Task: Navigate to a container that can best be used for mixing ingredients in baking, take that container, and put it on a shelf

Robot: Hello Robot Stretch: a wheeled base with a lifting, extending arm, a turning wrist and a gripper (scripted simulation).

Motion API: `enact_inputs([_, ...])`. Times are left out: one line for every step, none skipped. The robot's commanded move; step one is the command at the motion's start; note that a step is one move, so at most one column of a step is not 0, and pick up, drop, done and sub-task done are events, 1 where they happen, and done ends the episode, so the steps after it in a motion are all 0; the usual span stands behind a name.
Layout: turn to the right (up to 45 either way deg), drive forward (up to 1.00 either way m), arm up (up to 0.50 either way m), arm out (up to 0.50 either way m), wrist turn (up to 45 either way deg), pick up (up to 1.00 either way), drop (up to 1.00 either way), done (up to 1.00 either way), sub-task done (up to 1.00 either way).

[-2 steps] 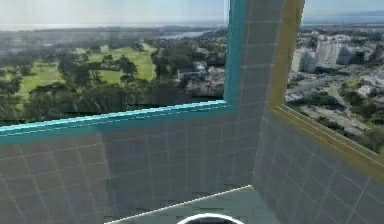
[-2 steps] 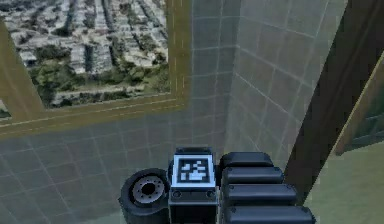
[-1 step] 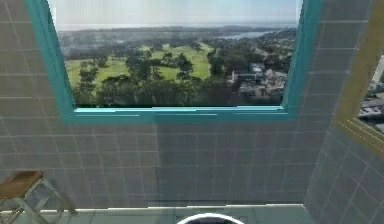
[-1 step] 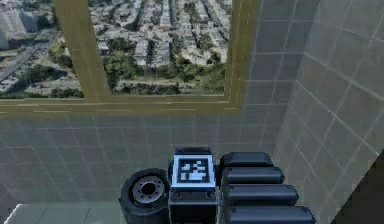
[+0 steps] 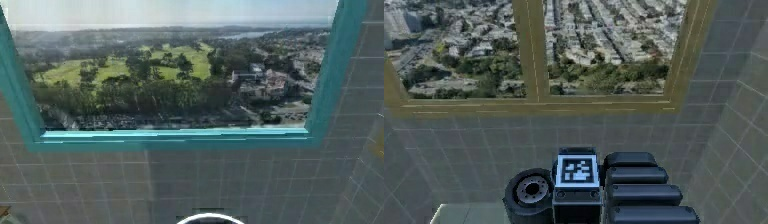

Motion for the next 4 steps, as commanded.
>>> enact_inputs([-45.0, 0.00, 0.00, 0.00, 0.0, 0.00, 0.00, 0.00, 0.00])
enact_inputs([-18.0, 0.00, 0.00, 0.00, 0.0, 0.00, 0.00, 0.00, 0.00])
enact_inputs([0.0, 0.65, 0.00, 0.00, 0.0, 0.00, 0.00, 0.00, 0.00])
enact_inputs([-45.0, 0.00, 0.00, 0.00, 0.0, 0.00, 0.00, 0.00, 0.00])
